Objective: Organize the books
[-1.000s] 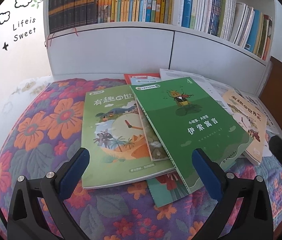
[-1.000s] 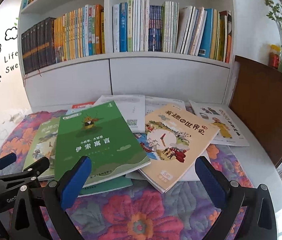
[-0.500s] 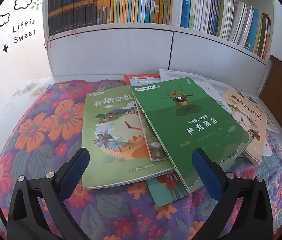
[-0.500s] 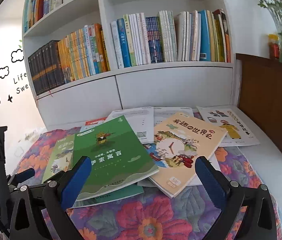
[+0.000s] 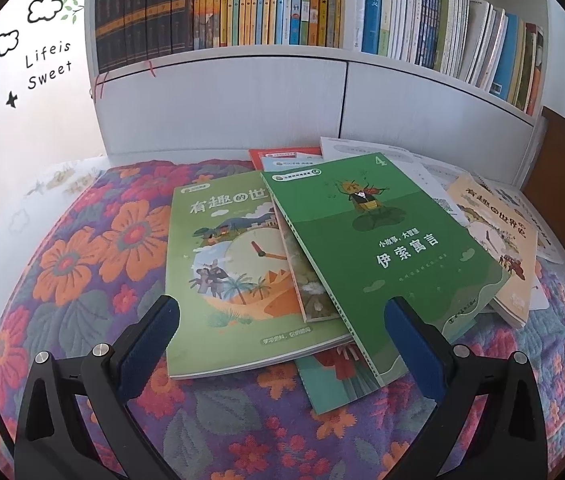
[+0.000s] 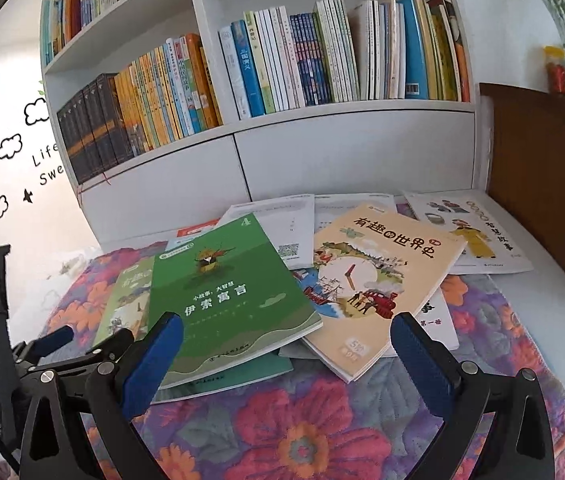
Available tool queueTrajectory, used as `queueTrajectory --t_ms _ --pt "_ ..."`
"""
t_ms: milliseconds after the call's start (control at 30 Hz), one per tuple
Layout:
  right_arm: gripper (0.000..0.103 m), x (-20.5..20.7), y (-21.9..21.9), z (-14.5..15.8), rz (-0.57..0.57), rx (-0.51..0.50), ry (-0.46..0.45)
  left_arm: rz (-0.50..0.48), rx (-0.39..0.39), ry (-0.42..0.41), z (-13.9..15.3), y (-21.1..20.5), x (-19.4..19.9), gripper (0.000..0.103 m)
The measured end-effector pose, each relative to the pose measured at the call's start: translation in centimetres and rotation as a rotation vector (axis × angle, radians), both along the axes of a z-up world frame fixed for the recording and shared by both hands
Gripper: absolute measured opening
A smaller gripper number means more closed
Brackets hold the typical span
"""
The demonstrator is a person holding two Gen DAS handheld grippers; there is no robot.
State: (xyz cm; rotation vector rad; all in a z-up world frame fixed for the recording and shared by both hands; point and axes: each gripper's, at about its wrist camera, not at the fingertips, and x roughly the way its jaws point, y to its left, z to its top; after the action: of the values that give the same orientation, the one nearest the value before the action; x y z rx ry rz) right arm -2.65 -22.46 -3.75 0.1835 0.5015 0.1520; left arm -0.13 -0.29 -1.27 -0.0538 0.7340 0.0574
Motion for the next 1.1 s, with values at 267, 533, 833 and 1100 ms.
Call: queueTrajectory --t_ms 267,533,833,1100 --pt "0.103 -0.4 0.9 0.5 -0.009 -0.079 -0.034 -0.009 0.031 -0.005 0.2 -0.4 -0.2 0.102" --pt "0.103 -1.4 1.1 1.3 0.003 -0.081 -0.095 -0.025 0.101 -0.01 0.2 -1.5 -0.6 0.102" --pt "0.103 -0.6 1.7 0.7 -0.003 -0.122 -0.041 -0.008 0.065 -0.009 0.5 -0.7 -0.5 0.102" --pt "0.103 -0.6 1.9 0.6 -0.008 -0.131 -0.034 -0.015 0.06 -0.009 1.3 -0.7 -0.7 0.102"
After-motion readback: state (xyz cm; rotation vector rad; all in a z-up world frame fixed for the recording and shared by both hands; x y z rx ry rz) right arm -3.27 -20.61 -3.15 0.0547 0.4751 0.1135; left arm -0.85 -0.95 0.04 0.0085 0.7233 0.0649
